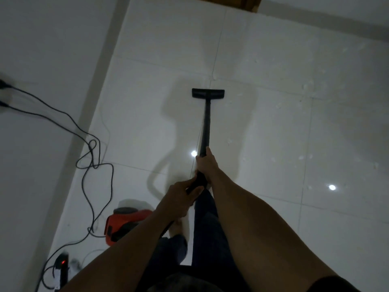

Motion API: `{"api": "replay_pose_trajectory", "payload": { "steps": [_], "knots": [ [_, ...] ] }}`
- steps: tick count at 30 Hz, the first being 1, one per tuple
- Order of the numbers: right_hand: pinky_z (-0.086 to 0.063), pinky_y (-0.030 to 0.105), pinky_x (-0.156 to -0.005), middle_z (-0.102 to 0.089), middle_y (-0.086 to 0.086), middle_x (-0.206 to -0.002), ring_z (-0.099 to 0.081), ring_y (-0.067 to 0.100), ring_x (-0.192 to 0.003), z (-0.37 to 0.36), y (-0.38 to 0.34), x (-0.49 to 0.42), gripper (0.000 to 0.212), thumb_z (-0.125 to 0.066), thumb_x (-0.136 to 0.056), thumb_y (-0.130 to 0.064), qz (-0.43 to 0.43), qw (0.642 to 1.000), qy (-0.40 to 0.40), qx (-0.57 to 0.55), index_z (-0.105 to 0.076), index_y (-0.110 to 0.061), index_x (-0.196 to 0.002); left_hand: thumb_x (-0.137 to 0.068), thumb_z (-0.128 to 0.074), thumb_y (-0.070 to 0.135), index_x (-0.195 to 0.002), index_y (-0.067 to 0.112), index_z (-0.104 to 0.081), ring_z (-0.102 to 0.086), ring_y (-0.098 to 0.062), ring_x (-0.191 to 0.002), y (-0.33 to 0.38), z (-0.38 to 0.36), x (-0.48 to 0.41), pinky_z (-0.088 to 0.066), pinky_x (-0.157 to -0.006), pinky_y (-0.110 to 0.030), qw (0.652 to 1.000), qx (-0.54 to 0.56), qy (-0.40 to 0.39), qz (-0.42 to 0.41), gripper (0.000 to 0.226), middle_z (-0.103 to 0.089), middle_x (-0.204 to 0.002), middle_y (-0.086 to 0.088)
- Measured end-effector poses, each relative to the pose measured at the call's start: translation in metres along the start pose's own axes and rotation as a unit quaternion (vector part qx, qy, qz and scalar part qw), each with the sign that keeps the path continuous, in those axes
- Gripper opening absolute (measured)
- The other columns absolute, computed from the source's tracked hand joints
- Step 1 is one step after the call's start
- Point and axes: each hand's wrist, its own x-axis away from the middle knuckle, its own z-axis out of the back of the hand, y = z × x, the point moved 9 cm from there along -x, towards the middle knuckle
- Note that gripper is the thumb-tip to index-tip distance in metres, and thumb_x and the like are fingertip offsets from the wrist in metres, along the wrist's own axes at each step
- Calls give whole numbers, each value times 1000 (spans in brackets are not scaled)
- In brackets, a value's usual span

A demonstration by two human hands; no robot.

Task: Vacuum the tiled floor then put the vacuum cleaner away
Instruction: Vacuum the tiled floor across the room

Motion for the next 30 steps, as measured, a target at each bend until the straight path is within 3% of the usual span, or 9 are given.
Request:
{"api": "replay_pose_trajectory", "payload": {
  "steps": [2,3,12,16,19,22,24,26,30],
  "knots": [
    [-54,21,-59,-60,13,-133,-58,12,-71,17,-30,-25,69,-47,-105,-28,4,1000,-3,-15,-11,-32,-164,-99,-58,41,-136,42,-47,-53,7,-40,23,10,-33,-40,-40,-9,1000,-1,2,5,38,-65,-55,21],
    [-53,22,-57,-55,14,-142,-56,12,-69,28,-44,-35,69,-47,-106,-26,8,1000,-1,-13,-11,-30,-165,-99,-58,41,-135,42,-49,-53,7,-40,34,14,-48,-39,-40,-9,1000,-5,1,9,37,-65,-55,21],
    [-64,41,-76,-51,17,-143,-62,23,-69,125,-149,-120,71,-49,-105,-22,-31,994,18,-107,-12,-37,-164,-99,-55,47,-144,37,-48,-57,6,-42,154,41,-173,-39,-40,-9,999,-46,-9,0,47,-64,-69,14],
    [-63,49,-85,-53,18,-139,-62,27,-73,153,-194,-153,71,-49,-104,-21,-27,995,14,-94,-14,-36,-163,-99,-53,47,-145,37,-47,-62,5,-54,194,54,-220,-48,-52,-13,997,-79,-15,-14,47,-68,-71,11],
    [-62,50,-85,-56,18,-134,-64,31,-79,166,-227,-177,71,-49,-104,-22,-23,996,13,-86,-14,-37,-163,-101,-51,44,-147,33,-46,-69,-1,-80,219,67,-254,-54,-69,-18,995,-97,-19,-25,47,-72,-88,1],
    [-59,54,-91,-55,18,-138,-68,37,-96,175,-260,-204,71,-49,-103,-22,-7,998,12,-67,-14,-34,-164,-102,-50,42,-154,27,-37,-55,-40,-127,233,80,-289,-48,-103,-47,994,-107,-31,-12,55,-60,-133,-27],
    [-59,55,-92,-54,18,-140,-67,37,-99,182,-284,-225,71,-49,-103,-23,-3,997,16,-71,-13,-34,-164,-102,-49,43,-154,29,-35,-47,-48,-132,244,91,-315,-42,-108,-55,991,-124,-42,-17,56,-51,-142,-30],
    [-60,54,-90,-55,19,-139,-65,32,-90,186,-308,-247,71,-50,-104,-24,-7,996,18,-85,-13,-36,-163,-102,-49,44,-153,30,-38,-57,-33,-127,258,108,-343,-48,-106,-45,992,-115,-38,-43,54,-55,-143,-17],
    [-58,36,-62,-57,20,-138,-59,25,-74,188,-357,-287,70,-50,-105,-22,-29,990,19,-137,-14,-39,-163,-100,-50,49,-140,31,-54,-65,5,-68,278,147,-396,-53,-65,-16,992,-99,-26,-68,44,-71,-92,8]
  ]
}}
